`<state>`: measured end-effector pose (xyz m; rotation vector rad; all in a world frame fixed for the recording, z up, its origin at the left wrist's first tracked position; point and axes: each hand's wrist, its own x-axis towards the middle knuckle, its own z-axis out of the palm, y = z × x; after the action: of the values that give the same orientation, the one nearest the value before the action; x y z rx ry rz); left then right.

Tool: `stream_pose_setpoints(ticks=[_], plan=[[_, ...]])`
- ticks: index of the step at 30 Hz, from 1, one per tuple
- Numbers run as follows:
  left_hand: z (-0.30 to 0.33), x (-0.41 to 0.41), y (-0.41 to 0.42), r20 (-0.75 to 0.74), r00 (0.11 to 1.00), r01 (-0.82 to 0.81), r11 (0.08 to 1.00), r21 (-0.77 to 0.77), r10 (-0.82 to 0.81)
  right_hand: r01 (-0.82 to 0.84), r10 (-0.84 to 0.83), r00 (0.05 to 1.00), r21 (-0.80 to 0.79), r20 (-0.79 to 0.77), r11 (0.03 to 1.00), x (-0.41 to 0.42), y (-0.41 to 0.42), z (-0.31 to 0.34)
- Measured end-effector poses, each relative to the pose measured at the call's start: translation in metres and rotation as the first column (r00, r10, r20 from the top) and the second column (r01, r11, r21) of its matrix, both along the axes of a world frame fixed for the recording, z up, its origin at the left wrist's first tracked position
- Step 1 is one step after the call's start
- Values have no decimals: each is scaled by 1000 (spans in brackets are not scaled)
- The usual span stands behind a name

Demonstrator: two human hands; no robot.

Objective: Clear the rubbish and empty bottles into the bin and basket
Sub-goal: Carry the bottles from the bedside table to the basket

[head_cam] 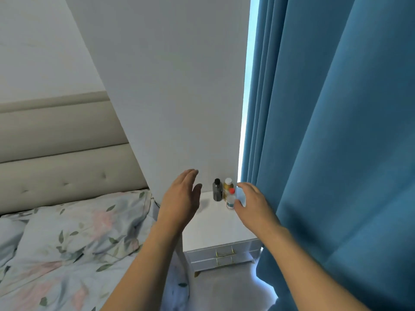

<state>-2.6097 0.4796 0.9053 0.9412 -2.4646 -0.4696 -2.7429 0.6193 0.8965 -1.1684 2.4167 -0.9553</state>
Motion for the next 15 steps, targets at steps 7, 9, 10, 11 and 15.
stream_pose_setpoints(ticks=[7, 9, 10, 11, 15], plan=[[-30, -70, -92, 50, 999, 2, 997, 72, -5, 41, -46, 997, 70, 68, 997, -80, -87, -30], [-55, -93, -122, 95, 995, 16, 991, 130, -28, 66, -75, 994, 111, 81, 992, -105, -114, -47], [-70, -107, -138, 117, 992, 30, 986, 162, -50, 77, -89, 992, 136, 85, 988, -117, -129, -57], [-86, -121, -152, 136, 988, 48, 981, 188, -75, 82, -96, 992, 163, 81, 983, -131, -144, -69], [-166, -184, -209, 200, 971, 60, 946, 319, -129, 95, -120, 990, 287, 71, 953, -189, -210, -139]])
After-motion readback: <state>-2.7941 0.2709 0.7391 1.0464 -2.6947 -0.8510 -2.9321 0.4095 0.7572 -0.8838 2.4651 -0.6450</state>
